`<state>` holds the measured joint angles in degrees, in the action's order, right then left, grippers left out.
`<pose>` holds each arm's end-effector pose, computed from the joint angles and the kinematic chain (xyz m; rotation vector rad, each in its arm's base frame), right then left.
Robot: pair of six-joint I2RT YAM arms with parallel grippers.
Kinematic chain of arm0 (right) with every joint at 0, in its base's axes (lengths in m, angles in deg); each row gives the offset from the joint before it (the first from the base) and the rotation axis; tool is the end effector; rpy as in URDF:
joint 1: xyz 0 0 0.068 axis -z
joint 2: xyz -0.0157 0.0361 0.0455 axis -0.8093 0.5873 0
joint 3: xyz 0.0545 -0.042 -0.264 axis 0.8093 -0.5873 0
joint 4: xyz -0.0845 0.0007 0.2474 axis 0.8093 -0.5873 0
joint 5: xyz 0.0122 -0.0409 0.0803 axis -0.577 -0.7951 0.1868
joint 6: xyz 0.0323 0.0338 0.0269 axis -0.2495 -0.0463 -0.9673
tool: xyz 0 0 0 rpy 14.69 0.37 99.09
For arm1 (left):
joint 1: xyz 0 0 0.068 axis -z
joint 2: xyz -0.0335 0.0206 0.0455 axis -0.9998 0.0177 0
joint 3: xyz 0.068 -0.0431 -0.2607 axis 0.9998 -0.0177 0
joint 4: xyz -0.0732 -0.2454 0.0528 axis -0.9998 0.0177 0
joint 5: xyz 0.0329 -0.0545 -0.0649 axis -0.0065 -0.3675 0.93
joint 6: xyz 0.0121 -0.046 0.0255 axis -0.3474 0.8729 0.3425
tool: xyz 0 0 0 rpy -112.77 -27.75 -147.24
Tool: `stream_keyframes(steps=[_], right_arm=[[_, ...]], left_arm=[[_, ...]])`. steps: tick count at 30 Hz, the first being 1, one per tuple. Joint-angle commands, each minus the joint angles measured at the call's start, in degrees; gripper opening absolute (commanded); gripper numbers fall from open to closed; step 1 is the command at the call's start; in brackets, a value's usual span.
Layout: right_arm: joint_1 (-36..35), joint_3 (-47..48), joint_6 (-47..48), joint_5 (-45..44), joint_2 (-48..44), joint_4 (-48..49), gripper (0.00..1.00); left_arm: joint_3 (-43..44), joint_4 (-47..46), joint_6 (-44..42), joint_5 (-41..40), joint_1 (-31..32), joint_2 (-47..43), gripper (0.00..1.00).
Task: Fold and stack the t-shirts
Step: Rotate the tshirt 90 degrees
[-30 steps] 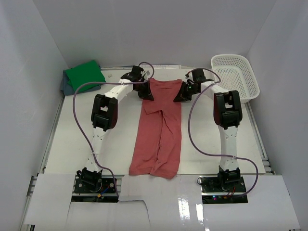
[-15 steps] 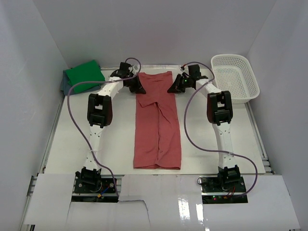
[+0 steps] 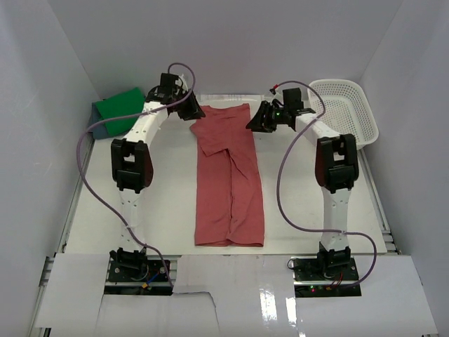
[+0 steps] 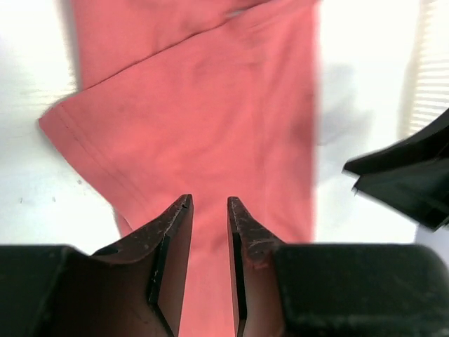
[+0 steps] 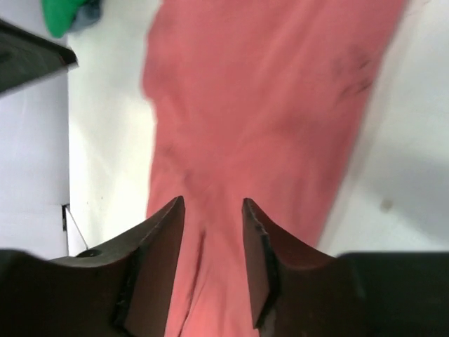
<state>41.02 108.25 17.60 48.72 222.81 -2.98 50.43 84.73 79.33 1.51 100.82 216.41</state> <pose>0.5077 0.1402 0.1844 -0.0794 2.3087 1.1371 0.5164 -0.1222 0.2262 -0.1475 2.4902 -0.7819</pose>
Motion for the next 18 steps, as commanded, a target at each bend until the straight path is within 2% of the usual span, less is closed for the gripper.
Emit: stream_keyframes(steps=[1,6,10,14,15,16,18], right_arm=[[-2.1,-8.6,4.4,-1.3,-16.2,1.0,0.46],[-7.8,-28.7,7.7,-6.0,-28.8,-4.1,0.57],[-12.6,-41.6,6.2,-7.0,-37.9,-5.6,0.59],[-17.6,-50.5,4.5,-12.7,-45.8,-7.5,0.60],[-19.7,-51.4,4.3,-15.3,-47.2,-8.7,0.64],[-20.8,-52.2,4.2,-19.4,-49.8,-10.1,0.64],[-24.3,-52.8,3.6,-25.1,-52.5,-14.6,0.64]], left_arm=[[-3.3,-1.7,-1.1,2.6,0.7,-13.4,0.37],[-8.1,-3.7,-3.7,3.7,4.6,-13.9,0.38],[-8.3,-5.4,-4.7,3.6,8.3,-9.8,0.39],[-4.5,-6.0,-4.4,4.5,9.3,-4.1,0.51],[-2.5,-6.0,-4.2,4.9,9.3,-1.8,0.53],[-1.7,-6.1,-3.8,5.3,9.3,-0.9,0.59],[0.5,-6.3,-3.8,4.8,9.3,1.5,0.62]])
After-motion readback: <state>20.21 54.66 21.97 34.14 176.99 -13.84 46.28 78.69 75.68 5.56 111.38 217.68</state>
